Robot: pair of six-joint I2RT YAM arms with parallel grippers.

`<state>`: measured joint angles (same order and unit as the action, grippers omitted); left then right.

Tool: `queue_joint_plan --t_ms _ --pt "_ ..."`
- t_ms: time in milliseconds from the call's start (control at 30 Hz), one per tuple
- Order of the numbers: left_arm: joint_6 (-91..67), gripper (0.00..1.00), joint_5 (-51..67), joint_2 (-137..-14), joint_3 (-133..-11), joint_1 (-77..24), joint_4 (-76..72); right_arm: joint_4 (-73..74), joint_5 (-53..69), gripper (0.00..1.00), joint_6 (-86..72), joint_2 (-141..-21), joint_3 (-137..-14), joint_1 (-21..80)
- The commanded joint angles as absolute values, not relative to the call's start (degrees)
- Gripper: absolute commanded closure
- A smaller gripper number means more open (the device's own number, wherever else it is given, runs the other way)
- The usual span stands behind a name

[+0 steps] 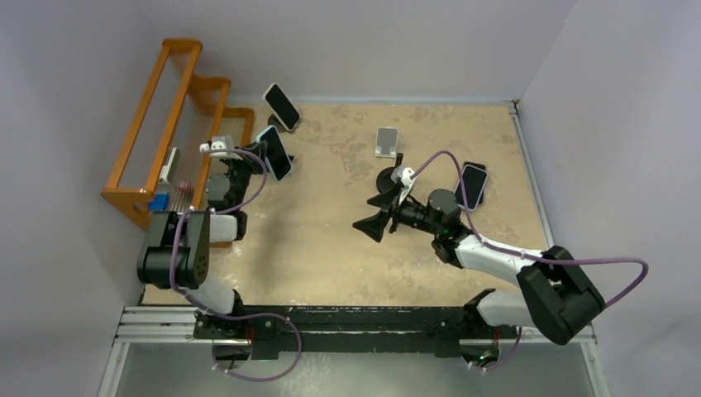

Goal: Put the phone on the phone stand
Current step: Pick up the phone at the center of the board, then place the phone on the phone stand.

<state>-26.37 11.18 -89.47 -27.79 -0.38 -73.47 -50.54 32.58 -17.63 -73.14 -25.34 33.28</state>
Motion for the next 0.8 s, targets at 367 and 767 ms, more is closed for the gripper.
queue_joint_plan --t_ms 367,767 --pt "-26.2 1.0 9.0 -99.6 -36.8 0.0 -100.6 -53.8 33.8 0.01 -17.2 -77.0 -28.0 33.8" --pt "-23.4 1.0 6.6 -105.2 -40.2 0.0 -100.7 -53.7 34.4 0.01 -16.3 -80.7 -29.6 33.8"
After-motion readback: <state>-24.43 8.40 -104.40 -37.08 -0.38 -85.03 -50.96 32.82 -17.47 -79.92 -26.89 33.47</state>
